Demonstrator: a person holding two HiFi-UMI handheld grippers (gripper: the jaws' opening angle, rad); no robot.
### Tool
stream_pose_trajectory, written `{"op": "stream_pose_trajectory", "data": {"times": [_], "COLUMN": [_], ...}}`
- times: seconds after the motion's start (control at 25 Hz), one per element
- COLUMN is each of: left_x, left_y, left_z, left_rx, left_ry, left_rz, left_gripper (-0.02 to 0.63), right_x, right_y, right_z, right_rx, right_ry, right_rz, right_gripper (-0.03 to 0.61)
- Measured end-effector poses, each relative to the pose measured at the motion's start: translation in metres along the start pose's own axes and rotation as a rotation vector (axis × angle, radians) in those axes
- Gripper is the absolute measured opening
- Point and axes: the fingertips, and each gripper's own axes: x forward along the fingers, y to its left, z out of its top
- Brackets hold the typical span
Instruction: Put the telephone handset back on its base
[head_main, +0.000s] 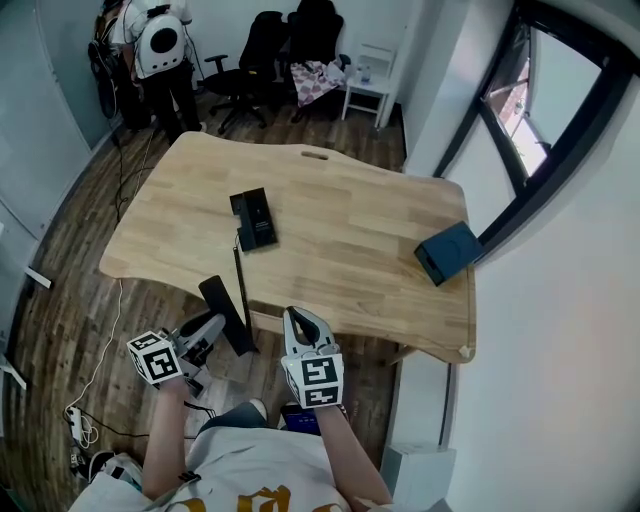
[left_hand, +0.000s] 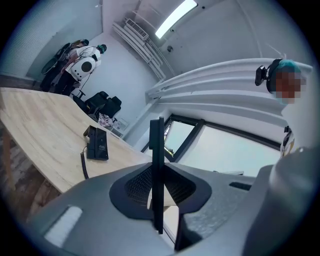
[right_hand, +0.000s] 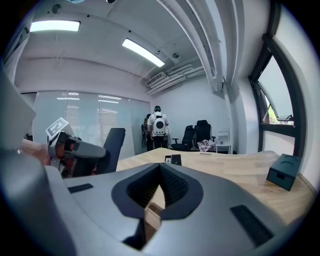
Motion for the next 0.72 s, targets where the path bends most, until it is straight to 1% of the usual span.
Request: {"op": "stream_pose_trajectory", "data": {"times": [0.32,0.52,0.72], "left_x": [0.012,0.024,0.048], "left_y": [0.011,0.028,0.06], "left_z": [0.005,0.023,0.046], "left_rx": [-0.006,-0.008,-0.022], "left_ry": [0.011,0.006,0.005], "left_rz": [0.008,0.014,0.004], "left_gripper": [0.071,0.071,0.071], "right_x": [0.013,0.04,0.082], "right_y": [-0.013,-0.019,-0.035], "right_z": [-0.003,-0.001,0.001], "right_rx": [0.013,0.014,0.011], "right_ry": [0.007,0.017,0.032], "right_rz": [0.006,0.012,0.003], "right_gripper": [0.006,0.006,0.006]}}
